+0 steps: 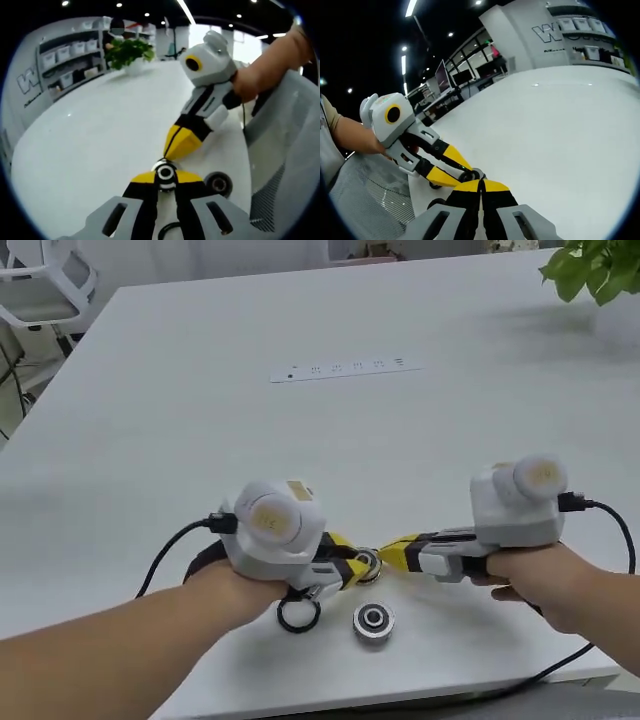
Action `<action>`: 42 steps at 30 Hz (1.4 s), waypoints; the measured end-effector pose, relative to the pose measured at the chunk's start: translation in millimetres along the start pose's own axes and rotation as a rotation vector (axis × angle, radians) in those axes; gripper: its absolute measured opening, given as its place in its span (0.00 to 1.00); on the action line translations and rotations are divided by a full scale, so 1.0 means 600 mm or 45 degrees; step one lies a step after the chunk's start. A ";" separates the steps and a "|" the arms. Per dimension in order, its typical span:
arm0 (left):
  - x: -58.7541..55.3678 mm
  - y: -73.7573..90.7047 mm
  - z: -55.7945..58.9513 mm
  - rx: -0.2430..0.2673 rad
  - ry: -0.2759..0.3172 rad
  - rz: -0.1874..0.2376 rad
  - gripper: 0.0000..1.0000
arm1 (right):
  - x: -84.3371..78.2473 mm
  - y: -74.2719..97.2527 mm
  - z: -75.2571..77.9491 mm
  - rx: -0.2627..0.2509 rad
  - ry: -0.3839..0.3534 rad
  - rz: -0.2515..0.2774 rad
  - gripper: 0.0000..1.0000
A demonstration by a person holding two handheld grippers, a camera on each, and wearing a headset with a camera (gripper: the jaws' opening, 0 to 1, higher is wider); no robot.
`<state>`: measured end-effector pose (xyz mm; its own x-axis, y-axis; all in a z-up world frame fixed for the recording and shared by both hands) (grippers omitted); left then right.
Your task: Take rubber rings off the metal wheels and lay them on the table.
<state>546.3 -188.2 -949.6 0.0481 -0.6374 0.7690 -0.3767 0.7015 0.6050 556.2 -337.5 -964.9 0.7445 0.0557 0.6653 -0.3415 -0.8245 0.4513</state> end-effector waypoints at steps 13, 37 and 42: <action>0.001 0.000 0.001 0.004 0.010 -0.001 0.13 | -0.002 -0.002 -0.015 0.048 -0.002 -0.017 0.00; 0.002 0.001 0.000 0.006 0.053 0.019 0.14 | -0.004 -0.007 -0.025 0.065 0.058 -0.044 0.00; 0.000 0.007 0.001 -0.014 0.056 0.018 0.20 | -0.002 -0.004 -0.026 0.073 0.048 -0.041 0.00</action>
<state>544.1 -185.3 -947.2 0.0837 -0.6127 0.7859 -0.3678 0.7139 0.5958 547.0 -326.7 -957.4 0.7321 0.1030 0.6734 -0.2836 -0.8527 0.4388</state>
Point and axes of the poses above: the centre of the closed fingertips' face, and the gripper's own axes: y roughly backward along the fingers, z roughly to its right, x roughly out of its top, the point moved 9 cm from there along y, roughly backward along the fingers, and after that the axes turned 13 degrees about -y, right-handed, at the moved point
